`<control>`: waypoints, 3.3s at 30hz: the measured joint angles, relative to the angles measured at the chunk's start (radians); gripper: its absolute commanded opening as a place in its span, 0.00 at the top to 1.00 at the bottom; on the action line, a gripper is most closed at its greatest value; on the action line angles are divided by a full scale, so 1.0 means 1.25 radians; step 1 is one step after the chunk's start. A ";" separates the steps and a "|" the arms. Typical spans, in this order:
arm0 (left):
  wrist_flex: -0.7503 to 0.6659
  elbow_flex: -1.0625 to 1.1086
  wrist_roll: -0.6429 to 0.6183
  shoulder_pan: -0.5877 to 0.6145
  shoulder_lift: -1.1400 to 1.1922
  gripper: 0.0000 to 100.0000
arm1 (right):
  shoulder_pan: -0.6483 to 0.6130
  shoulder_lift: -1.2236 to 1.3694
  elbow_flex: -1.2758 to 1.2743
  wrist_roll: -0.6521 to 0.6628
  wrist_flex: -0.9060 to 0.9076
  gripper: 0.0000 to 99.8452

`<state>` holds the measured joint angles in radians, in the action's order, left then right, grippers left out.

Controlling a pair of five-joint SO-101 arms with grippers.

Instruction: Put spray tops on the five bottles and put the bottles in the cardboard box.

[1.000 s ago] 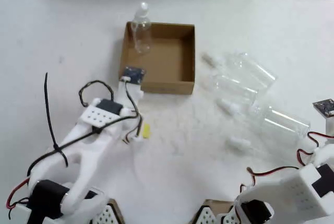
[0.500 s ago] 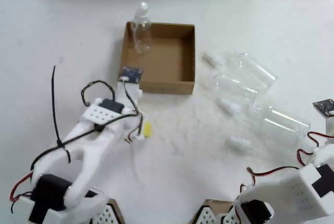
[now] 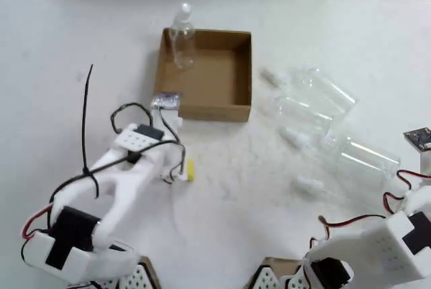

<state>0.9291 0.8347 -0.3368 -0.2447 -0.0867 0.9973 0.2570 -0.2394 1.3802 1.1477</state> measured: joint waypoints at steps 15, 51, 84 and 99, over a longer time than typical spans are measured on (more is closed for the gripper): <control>-0.031 0.000 0.002 0.002 -0.012 0.87 | -0.001 0.000 0.000 0.000 0.000 0.92; -0.059 0.007 0.124 0.002 -0.032 0.98 | -0.282 -0.459 -0.004 -0.646 0.255 0.92; -0.061 0.014 0.125 0.037 -0.032 0.98 | -1.008 -0.966 -0.517 -1.020 -0.104 0.92; -0.061 0.014 0.125 0.072 -0.032 0.98 | -1.042 -1.144 -0.820 -1.135 -0.509 0.92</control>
<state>0.8523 0.8516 -0.1803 -0.1542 -0.1266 -0.3053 -1.1730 -1.2643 -0.0391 0.5109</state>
